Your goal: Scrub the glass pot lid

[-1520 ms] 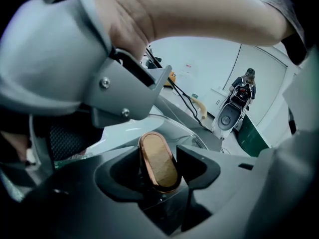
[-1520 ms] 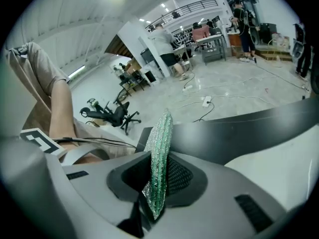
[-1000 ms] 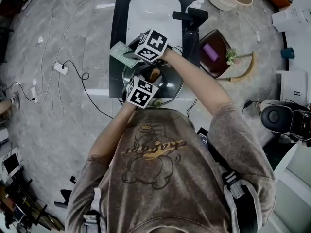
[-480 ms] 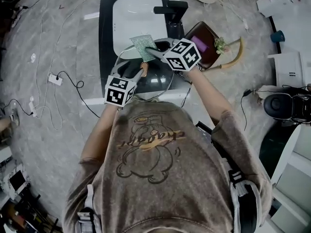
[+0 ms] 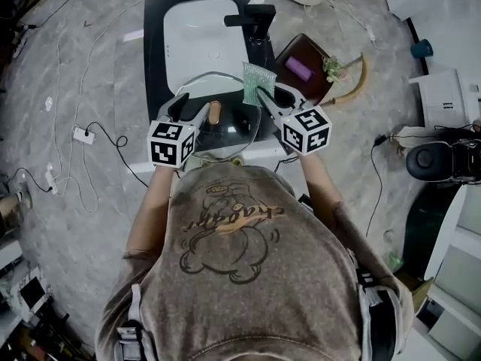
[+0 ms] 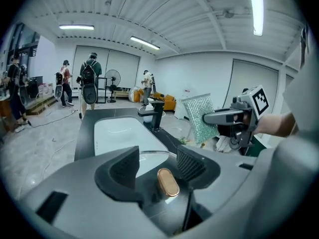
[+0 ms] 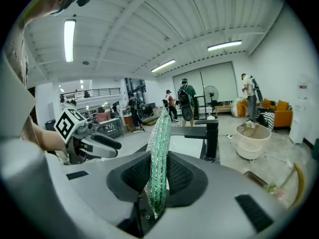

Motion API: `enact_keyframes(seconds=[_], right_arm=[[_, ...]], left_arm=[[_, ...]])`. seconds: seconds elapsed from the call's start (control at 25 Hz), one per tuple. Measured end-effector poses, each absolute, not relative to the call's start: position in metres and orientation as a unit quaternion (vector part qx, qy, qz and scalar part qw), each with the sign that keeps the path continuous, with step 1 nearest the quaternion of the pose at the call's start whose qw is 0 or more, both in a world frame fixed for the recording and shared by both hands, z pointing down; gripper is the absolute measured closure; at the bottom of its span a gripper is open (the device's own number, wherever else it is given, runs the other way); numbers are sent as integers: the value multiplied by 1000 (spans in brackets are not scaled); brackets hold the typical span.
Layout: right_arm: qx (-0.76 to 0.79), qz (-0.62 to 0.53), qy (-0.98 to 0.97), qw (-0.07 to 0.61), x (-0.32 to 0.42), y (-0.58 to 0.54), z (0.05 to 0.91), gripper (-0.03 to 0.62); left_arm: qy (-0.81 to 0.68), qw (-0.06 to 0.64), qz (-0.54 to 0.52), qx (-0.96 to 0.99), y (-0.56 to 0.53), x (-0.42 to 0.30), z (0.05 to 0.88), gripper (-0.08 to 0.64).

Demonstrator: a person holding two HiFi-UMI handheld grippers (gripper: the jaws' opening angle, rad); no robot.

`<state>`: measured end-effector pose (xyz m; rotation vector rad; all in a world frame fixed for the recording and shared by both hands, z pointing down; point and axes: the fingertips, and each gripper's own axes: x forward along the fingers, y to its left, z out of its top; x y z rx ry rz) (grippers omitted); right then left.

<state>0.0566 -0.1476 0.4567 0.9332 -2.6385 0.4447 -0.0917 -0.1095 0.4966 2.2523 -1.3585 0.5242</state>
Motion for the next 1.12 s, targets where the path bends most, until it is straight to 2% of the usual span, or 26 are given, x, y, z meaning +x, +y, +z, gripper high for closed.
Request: enact_keyframes(seconds=[0.28, 0.56, 0.6, 0.72, 0.88, 1.12], right_arm=[[401, 139, -898, 114, 80, -122, 448, 511], [448, 128, -880, 90, 89, -112, 449, 511], [447, 127, -881, 90, 88, -111, 450, 511], [444, 126, -882, 92, 87, -109, 451, 511], [447, 117, -882, 92, 88, -111, 447, 511], [452, 94, -883, 80, 89, -106, 445, 510]], left_arm=[[-504, 235, 168, 814, -106, -95, 486, 329], [-525, 210, 103, 818, -106, -97, 472, 332], [-531, 207, 97, 816, -105, -99, 470, 343], [-548, 204, 89, 806, -103, -105, 467, 454], [-562, 195, 89, 799, -104, -111, 461, 531], [-580, 157, 66, 796, -101, -118, 450, 551]])
